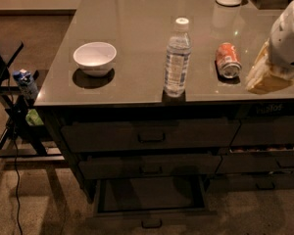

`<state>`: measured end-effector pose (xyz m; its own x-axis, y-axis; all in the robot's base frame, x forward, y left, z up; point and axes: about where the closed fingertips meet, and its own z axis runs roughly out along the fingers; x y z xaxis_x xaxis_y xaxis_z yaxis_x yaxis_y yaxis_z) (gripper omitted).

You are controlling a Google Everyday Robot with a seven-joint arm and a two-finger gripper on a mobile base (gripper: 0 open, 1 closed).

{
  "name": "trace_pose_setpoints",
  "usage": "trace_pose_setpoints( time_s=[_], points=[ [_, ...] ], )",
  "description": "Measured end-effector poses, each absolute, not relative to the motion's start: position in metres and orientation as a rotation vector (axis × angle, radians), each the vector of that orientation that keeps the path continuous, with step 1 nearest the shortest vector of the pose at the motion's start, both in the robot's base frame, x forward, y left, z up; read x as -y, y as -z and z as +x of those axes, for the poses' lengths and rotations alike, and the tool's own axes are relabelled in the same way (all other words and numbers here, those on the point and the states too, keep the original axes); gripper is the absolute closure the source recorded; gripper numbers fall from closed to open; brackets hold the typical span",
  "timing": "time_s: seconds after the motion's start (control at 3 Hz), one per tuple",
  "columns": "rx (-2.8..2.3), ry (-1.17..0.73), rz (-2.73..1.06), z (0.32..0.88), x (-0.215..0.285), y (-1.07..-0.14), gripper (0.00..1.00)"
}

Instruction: Close bottom drawer

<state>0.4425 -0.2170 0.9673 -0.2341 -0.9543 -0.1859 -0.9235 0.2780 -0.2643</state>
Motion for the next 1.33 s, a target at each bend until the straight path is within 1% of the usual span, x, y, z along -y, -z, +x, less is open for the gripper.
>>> trace_pose_setpoints(
  time_s=[0.33,0.67,1.0,1.33],
  points=[
    [-2.309,0.09,-1.711,0.431,0.204,-0.925,1.0],
    [-2.419,-0.052,-1.723,0.403,0.189,-0.848,1.0],
    [-2.458,-0.072,-1.755,0.388,0.192,-0.827,1.0],
    [-2.458,-0.072,-1.755,0.388,0.192,-0.827,1.0]
  ],
)
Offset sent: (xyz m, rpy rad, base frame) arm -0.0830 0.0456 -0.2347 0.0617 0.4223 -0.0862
